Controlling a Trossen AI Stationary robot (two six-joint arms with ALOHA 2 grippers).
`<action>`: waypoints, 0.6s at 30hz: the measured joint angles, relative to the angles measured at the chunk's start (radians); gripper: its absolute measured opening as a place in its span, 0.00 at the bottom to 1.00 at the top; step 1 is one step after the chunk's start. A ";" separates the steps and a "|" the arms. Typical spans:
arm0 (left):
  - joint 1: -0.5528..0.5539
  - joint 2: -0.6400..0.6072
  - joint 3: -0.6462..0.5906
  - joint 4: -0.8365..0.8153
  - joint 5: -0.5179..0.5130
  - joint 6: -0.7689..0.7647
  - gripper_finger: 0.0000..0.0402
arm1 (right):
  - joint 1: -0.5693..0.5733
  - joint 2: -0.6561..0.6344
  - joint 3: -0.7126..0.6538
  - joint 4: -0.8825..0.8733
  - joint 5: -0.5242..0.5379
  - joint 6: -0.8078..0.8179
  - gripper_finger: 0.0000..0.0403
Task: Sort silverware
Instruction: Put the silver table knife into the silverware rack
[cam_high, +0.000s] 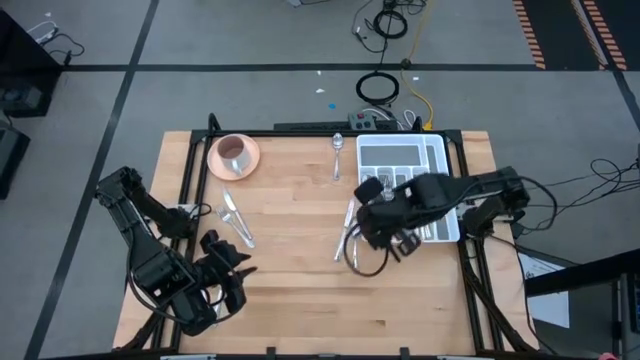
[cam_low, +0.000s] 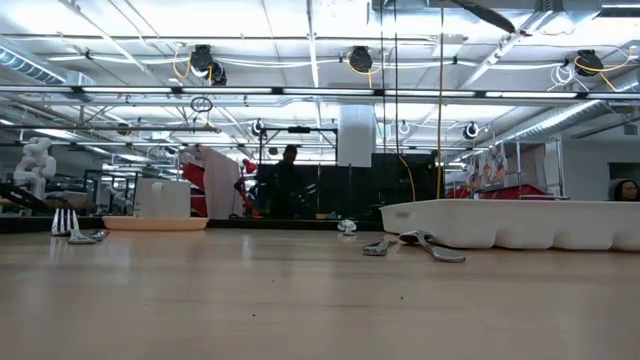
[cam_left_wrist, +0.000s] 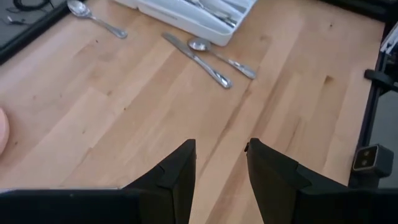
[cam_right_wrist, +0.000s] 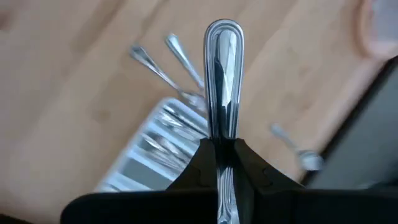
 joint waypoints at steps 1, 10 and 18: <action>0.000 0.000 0.000 0.000 -0.011 0.000 0.36 | -0.012 -0.010 0.000 0.001 0.010 -0.057 0.00; 0.016 0.000 0.000 0.000 -0.092 -0.001 0.36 | -0.095 -0.002 -0.011 0.005 0.043 -0.534 0.00; 0.055 0.000 0.000 -0.001 -0.095 0.000 0.36 | -0.219 -0.031 -0.267 0.002 0.061 -0.741 0.00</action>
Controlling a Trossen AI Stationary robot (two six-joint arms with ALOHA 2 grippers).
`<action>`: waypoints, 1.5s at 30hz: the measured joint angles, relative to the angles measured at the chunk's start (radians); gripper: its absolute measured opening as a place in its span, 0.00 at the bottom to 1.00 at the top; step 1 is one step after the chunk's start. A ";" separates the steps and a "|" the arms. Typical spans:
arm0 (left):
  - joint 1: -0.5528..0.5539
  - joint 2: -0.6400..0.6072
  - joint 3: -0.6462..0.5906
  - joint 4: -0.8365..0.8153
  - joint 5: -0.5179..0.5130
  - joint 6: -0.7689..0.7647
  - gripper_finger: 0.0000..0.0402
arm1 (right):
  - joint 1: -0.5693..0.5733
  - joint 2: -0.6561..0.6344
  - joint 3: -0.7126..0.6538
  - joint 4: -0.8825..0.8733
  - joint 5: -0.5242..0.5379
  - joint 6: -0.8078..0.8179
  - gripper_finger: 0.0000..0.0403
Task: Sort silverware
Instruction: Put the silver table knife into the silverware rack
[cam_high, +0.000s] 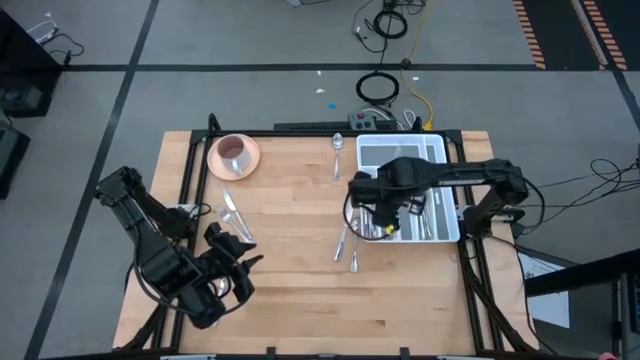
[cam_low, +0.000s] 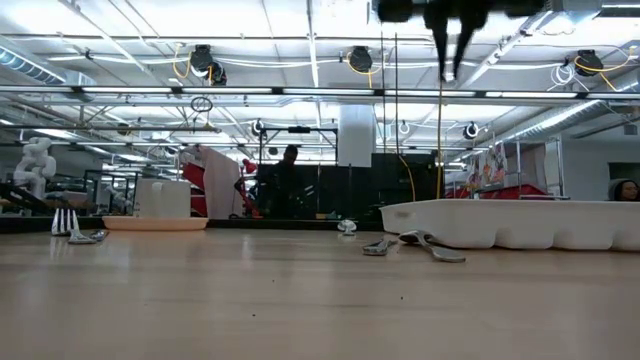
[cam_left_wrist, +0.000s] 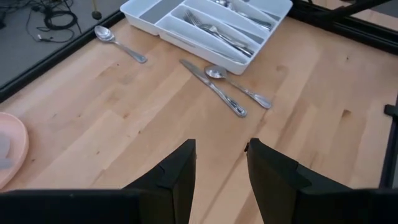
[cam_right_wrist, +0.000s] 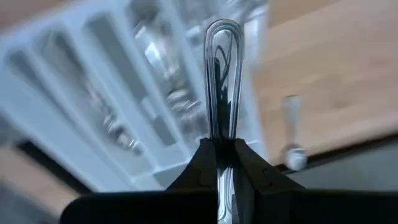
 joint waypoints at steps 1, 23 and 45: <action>0.005 0.000 0.000 0.000 0.000 0.000 0.36 | -0.013 -0.009 -0.048 0.000 0.010 -0.042 0.00; 0.069 0.000 0.000 -0.022 -0.001 0.000 0.36 | -0.079 0.007 -0.564 0.583 -0.031 -0.294 0.00; 0.070 0.000 0.000 -0.026 -0.001 0.000 0.36 | -0.081 0.093 -0.563 0.625 -0.089 -0.146 0.04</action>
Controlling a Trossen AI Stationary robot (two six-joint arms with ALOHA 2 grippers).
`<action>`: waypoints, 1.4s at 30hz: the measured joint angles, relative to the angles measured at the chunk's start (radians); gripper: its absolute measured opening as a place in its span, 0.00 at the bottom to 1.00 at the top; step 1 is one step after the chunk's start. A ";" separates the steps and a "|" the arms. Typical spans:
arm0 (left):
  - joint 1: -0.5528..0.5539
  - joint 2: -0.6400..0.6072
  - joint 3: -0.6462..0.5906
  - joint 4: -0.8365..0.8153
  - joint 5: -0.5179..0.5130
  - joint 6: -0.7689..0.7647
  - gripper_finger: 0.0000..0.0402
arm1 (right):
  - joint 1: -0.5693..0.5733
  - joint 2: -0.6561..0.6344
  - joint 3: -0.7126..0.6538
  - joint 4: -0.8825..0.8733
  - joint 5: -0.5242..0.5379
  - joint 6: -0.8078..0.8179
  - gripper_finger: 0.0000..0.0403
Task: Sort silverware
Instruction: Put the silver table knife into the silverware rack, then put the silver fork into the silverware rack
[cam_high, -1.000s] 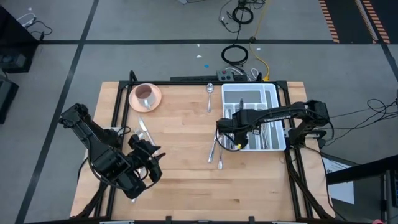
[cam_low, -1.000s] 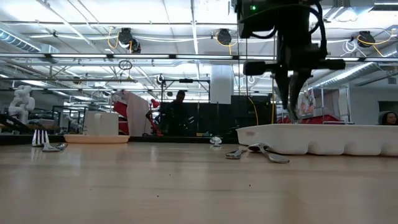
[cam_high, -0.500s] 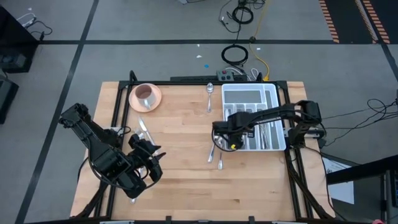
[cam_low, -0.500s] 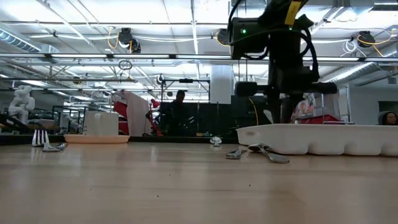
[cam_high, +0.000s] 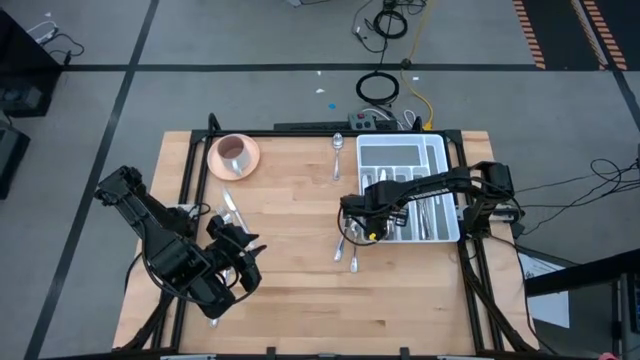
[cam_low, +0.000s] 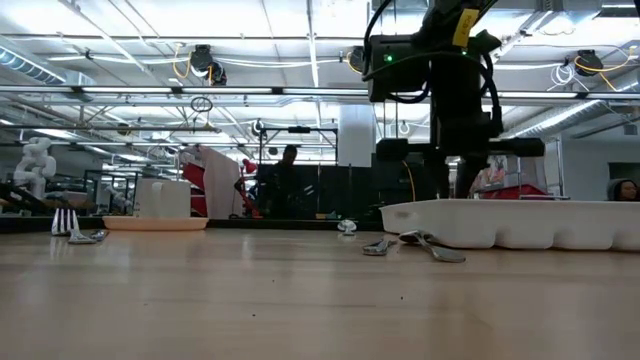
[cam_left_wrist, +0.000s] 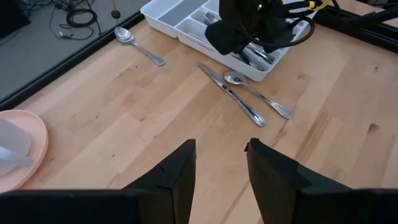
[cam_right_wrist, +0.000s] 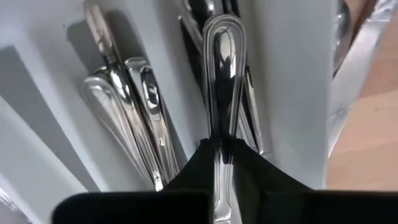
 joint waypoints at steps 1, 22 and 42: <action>0.000 0.000 0.000 0.000 0.000 0.000 0.36 | 0.000 0.000 0.000 0.002 0.000 0.017 0.06; 0.000 0.000 0.000 0.007 0.000 -0.015 0.36 | 0.015 -0.008 0.257 -0.208 0.141 0.486 0.39; 0.376 0.008 -0.212 -0.194 0.355 -0.357 0.36 | -0.165 -0.009 0.916 -0.411 -0.067 0.858 0.37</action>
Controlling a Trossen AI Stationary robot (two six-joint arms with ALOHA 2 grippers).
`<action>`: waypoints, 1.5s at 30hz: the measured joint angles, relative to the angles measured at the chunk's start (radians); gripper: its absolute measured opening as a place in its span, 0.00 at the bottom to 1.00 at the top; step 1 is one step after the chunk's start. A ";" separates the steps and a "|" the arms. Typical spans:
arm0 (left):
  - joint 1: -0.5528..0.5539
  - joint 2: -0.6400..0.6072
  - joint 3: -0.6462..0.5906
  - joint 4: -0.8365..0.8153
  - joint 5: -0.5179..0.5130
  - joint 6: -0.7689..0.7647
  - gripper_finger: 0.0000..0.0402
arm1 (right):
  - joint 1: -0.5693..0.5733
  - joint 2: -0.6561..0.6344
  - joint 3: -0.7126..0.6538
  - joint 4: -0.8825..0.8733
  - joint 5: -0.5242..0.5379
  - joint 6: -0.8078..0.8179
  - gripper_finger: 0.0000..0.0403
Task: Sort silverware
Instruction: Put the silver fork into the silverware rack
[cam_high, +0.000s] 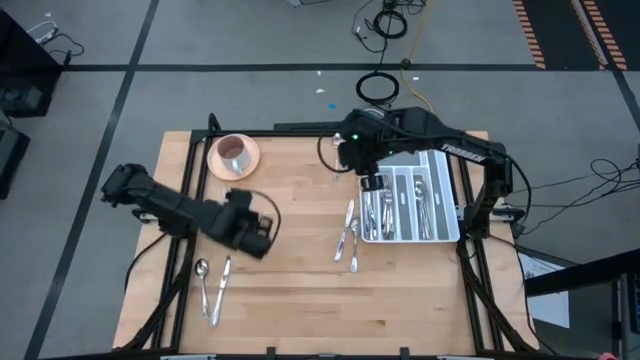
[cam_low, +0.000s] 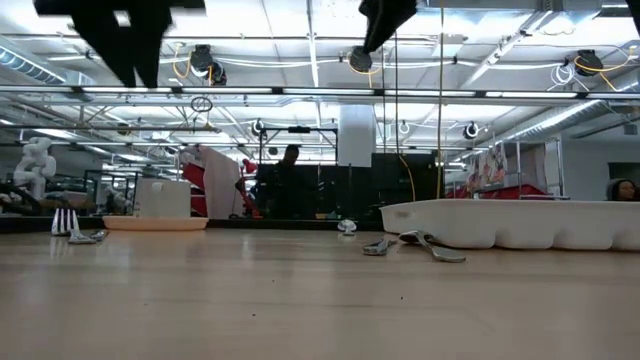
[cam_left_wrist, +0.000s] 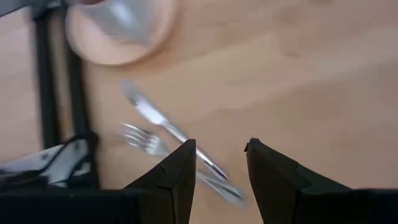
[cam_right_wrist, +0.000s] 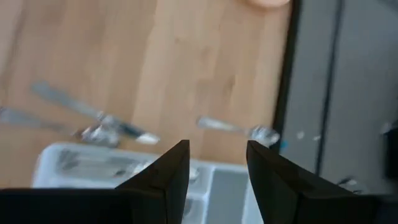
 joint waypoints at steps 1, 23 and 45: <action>0.037 -0.007 -0.028 0.001 0.008 0.001 0.36 | -0.006 -0.001 0.011 -0.032 -0.016 0.004 0.37; 0.689 -0.022 -0.296 0.216 0.248 0.945 0.36 | -0.013 -0.203 0.019 -0.215 -0.087 -0.001 0.37; 0.983 -0.207 -0.545 0.318 0.505 1.096 0.36 | -0.012 -0.263 0.019 -0.210 -0.086 0.075 0.37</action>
